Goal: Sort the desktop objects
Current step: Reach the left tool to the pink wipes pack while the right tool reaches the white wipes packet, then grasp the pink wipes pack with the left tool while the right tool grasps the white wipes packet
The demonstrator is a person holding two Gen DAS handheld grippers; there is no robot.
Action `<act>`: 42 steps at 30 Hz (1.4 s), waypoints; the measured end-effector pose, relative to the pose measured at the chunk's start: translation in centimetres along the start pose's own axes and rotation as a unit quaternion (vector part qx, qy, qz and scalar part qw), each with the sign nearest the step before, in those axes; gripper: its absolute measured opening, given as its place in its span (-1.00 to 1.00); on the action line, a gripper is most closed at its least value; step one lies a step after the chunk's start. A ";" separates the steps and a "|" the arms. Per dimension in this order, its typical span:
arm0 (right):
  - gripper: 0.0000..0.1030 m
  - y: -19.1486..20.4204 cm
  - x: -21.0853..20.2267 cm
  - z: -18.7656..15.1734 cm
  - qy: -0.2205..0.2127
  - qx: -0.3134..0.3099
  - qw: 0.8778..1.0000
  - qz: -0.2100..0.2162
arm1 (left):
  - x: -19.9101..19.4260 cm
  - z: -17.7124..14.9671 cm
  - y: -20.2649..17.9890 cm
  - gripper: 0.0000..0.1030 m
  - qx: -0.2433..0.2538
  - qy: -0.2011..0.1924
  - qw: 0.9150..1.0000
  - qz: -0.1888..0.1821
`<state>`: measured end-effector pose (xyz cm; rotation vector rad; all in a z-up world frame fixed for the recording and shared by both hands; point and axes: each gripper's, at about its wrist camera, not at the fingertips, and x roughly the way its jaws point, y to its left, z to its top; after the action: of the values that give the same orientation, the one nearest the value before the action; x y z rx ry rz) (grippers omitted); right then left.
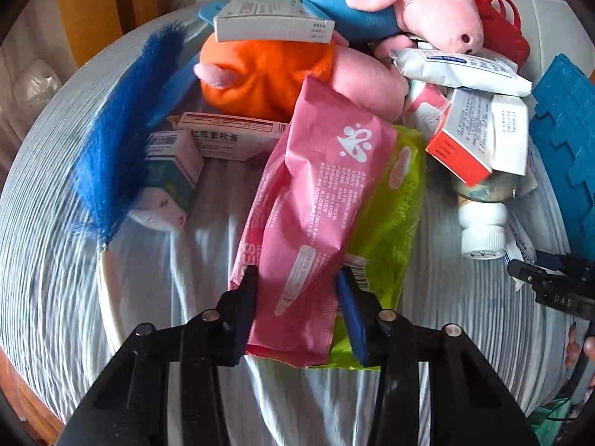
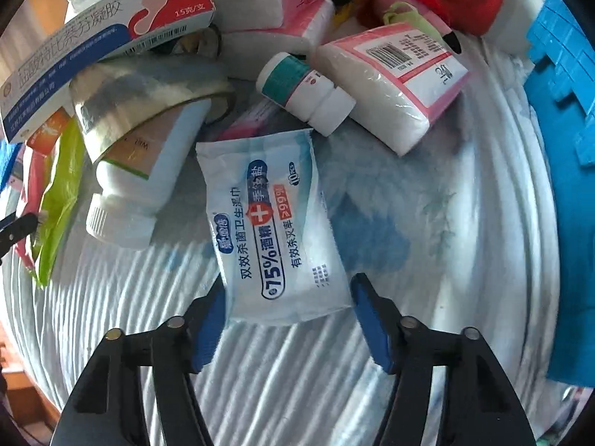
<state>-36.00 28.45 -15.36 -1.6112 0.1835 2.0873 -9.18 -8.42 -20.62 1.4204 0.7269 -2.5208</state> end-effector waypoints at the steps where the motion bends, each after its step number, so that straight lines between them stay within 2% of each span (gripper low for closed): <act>1: 0.21 -0.2 -0.3 -0.2 0.000 0.001 1.000 0.000 | -0.4 -0.2 -0.1 -0.25 -0.001 -0.004 1.000 0.004; 2: 0.20 -0.3 -0.7 -0.5 -0.002 0.003 1.000 0.002 | -1.0 -0.4 -0.1 -0.36 -0.003 -0.012 1.000 0.006; 4: 0.18 -0.7 -1.7 -1.0 -0.008 0.004 1.000 0.003 | -2.4 -0.5 -0.1 -0.45 -0.013 -0.028 0.999 0.009; 5: 0.18 -0.8 -2.2 -1.2 -0.012 0.004 1.000 0.004 | -3.0 -0.6 0.0 -0.66 -0.018 -0.036 0.999 0.012; 9: 0.18 -1.6 -3.9 -1.6 -0.024 0.013 1.000 0.016 | -4.5 -0.7 0.7 -0.68 -0.025 -0.043 0.999 0.010; 11: 0.18 -1.9 -4.3 -1.8 -0.023 0.018 0.999 0.020 | -4.2 0.9 0.1 -0.65 -0.030 -0.039 0.998 0.029; 13: 0.19 -2.2 -4.5 -2.2 -0.020 0.021 0.999 0.022 | -3.2 2.9 2.0 -0.40 -0.021 -0.030 0.998 0.055; 15: 0.20 -2.5 -4.5 -2.6 -0.016 0.024 0.999 0.023 | -3.8 3.3 2.7 0.31 -0.017 -0.036 0.997 0.063; 17: 0.20 -2.6 -4.5 -2.9 -0.012 0.027 0.999 0.025 | -3.9 3.6 2.7 0.62 -0.012 -0.045 0.997 0.056; 20: 0.20 -2.8 -4.7 -3.3 -0.008 0.030 0.999 0.028 | -2.5 4.6 2.6 0.65 0.006 -0.041 0.998 0.052; 24: 0.21 -2.7 -4.8 -3.5 -0.005 0.032 0.999 0.029 | 1.2 6.6 1.9 0.65 0.021 -0.013 0.999 0.033; 26: 0.21 -2.5 -4.9 -3.6 -0.002 0.030 0.999 0.030 | 3.6 7.0 1.7 0.65 0.031 0.014 0.999 0.028; 28: 0.21 -2.4 -4.9 -3.4 -0.003 0.027 0.999 0.030 | 5.1 7.1 2.0 0.67 0.023 0.026 0.999 0.020; 29: 0.21 -2.3 -5.0 -3.4 -0.004 0.026 0.999 0.030 | 5.6 7.2 2.4 0.78 0.012 0.028 1.000 0.001; 32: 0.31 -2.0 -5.3 -3.3 -0.007 0.024 0.999 0.035 | 5.8 7.3 2.4 0.84 0.009 0.012 1.000 0.009; 33: 0.49 -1.9 -5.4 -3.3 -0.008 0.022 0.999 0.038 | 5.9 7.2 2.1 0.86 0.016 0.013 1.000 0.018; 34: 0.75 -1.8 -5.4 -3.2 -0.009 0.022 0.999 0.038 | 5.9 7.2 1.9 0.83 0.018 0.015 0.999 0.021; 35: 0.83 -1.7 -5.4 -3.1 -0.011 0.021 0.999 0.035 | 5.7 7.2 1.9 0.61 0.016 0.014 1.000 0.016; 36: 0.86 -1.6 -5.3 -3.1 -0.012 0.021 0.999 0.031 | 5.3 7.1 1.8 0.31 0.014 0.011 1.000 0.008; 37: 0.83 -1.5 -5.2 -3.1 -0.011 0.021 0.999 0.029 | 5.0 6.9 1.7 0.24 0.009 0.010 1.000 0.007; 38: 0.71 -1.5 -5.1 -3.1 -0.008 0.021 0.999 0.027 | 4.5 6.7 1.6 0.05 0.005 0.005 1.000 0.012; 39: 0.24 -1.3 -5.0 -3.2 -0.002 0.018 1.000 0.019 | 3.8 6.4 1.6 -0.12 0.000 -0.001 1.000 0.016; 42: 0.03 -0.9 -6.0 -3.5 -0.014 0.001 1.000 0.005 | 1.8 5.5 1.8 -0.32 -0.015 -0.018 0.999 0.030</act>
<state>-31.47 26.11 -10.56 -1.5824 0.1847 2.1137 -13.69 -12.46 -20.30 1.3632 0.7032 -2.4731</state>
